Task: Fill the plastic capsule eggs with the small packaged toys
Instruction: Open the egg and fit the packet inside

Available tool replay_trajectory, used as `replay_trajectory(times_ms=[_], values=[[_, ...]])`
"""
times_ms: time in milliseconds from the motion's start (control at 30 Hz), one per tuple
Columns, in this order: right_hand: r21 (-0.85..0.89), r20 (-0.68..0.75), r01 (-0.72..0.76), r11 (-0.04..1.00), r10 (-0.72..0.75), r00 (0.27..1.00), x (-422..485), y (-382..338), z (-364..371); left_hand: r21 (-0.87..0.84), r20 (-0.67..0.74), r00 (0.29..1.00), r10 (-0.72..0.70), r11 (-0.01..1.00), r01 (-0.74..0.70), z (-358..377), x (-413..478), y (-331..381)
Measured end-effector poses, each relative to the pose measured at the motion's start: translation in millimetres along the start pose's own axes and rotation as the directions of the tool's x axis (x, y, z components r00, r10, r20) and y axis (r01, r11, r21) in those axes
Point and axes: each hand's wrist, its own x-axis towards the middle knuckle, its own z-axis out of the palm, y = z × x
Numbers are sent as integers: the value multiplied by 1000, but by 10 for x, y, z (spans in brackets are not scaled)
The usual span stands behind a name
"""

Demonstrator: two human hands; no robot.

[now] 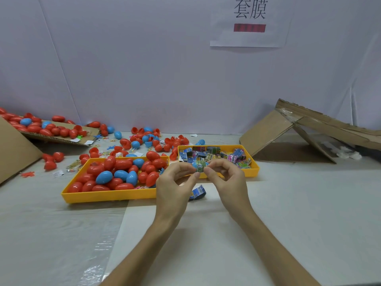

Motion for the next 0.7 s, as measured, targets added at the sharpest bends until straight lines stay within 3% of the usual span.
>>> replay_trajectory(times_ms=[467, 700], values=[[111, -8, -22, 994, 23, 1000, -54, -26, 106, -88, -161, 987, -6, 996, -8, -10, -19, 3], [128, -29, -45, 991, 49, 998, -45, -24, 104, -19, -108, 993, 44, 999, -46, 21, -23, -23]])
